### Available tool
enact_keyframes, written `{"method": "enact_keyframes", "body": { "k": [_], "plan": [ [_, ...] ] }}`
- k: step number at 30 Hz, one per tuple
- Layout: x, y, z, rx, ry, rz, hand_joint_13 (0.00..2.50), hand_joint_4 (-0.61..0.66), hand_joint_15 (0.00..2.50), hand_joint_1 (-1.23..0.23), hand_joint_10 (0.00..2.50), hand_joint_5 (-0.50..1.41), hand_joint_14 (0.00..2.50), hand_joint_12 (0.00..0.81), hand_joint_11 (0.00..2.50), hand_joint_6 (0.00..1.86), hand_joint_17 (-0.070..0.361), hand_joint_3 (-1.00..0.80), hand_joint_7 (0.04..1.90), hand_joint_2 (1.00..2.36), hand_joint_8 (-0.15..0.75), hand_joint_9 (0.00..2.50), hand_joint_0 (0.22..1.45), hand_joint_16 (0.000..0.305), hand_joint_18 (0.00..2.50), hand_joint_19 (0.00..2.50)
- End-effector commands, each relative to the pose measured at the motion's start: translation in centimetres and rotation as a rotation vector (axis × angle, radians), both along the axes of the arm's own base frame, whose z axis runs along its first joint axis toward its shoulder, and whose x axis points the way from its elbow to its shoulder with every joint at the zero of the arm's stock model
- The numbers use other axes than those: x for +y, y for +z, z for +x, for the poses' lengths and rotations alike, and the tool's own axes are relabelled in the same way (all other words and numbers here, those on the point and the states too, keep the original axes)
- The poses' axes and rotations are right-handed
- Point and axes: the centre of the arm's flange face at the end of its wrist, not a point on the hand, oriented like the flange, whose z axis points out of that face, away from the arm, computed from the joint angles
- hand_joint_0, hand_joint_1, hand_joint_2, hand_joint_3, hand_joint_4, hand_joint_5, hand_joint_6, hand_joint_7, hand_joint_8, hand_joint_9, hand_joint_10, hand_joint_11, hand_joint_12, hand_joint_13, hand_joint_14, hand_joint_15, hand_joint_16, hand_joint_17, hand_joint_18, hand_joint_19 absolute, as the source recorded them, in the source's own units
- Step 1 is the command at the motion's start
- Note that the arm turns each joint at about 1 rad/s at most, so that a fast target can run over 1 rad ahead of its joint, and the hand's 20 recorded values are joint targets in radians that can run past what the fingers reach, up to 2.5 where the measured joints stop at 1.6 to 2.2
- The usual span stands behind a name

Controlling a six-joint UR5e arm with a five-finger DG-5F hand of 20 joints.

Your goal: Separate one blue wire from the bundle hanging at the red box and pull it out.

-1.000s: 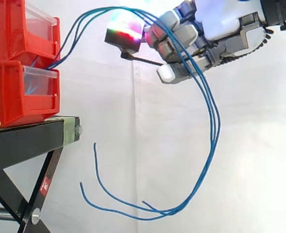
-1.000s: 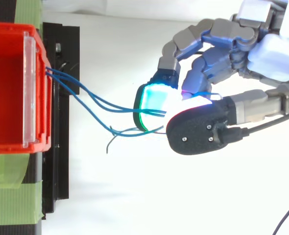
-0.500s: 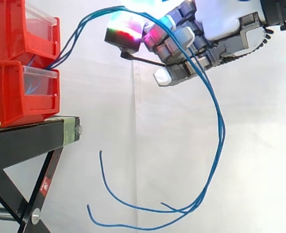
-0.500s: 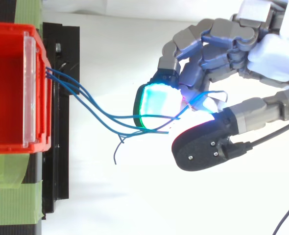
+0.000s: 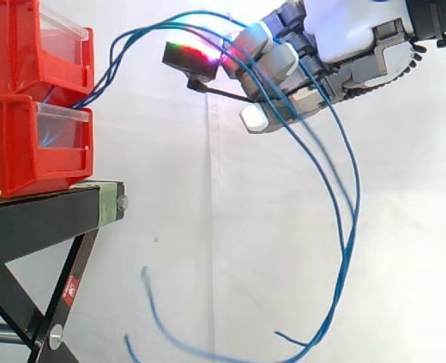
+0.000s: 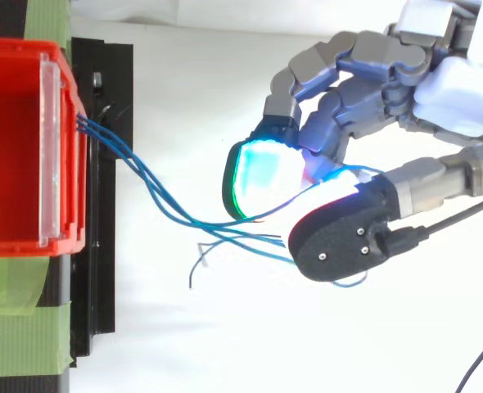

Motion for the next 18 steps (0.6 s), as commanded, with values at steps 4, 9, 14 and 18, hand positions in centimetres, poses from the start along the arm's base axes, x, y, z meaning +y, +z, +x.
{"method": "enact_keyframes", "body": {
  "k": [4,9,14,18],
  "plan": [
    [0.0,-0.01,-0.01,0.001,0.001,0.0,0.61,0.18,1.41,-0.82,0.77,-0.22,1.02,0.383,1.48,0.91,0.113,-0.34,0.86,1.01,0.322,0.7,0.59,0.05,0.69,0.76],
    [-0.01,-0.01,-0.02,0.001,-0.001,-0.001,0.61,0.18,1.4,-0.82,0.77,-0.22,1.04,0.383,1.48,0.91,0.112,-0.34,0.86,1.01,0.32,0.7,0.6,0.05,0.69,0.76],
    [-0.01,-0.01,-0.02,0.001,-0.001,-0.001,0.61,0.17,1.39,-0.82,0.78,-0.22,1.04,0.385,1.47,0.92,0.111,-0.32,0.86,1.01,0.319,0.71,0.62,0.05,0.7,0.77],
    [-0.01,-0.01,-0.02,0.001,-0.001,-0.001,0.62,0.14,1.38,-0.81,0.78,-0.21,1.04,0.383,1.45,0.93,0.11,-0.25,0.87,1.02,0.318,0.72,0.63,0.049,0.71,0.78]
  ]
}}
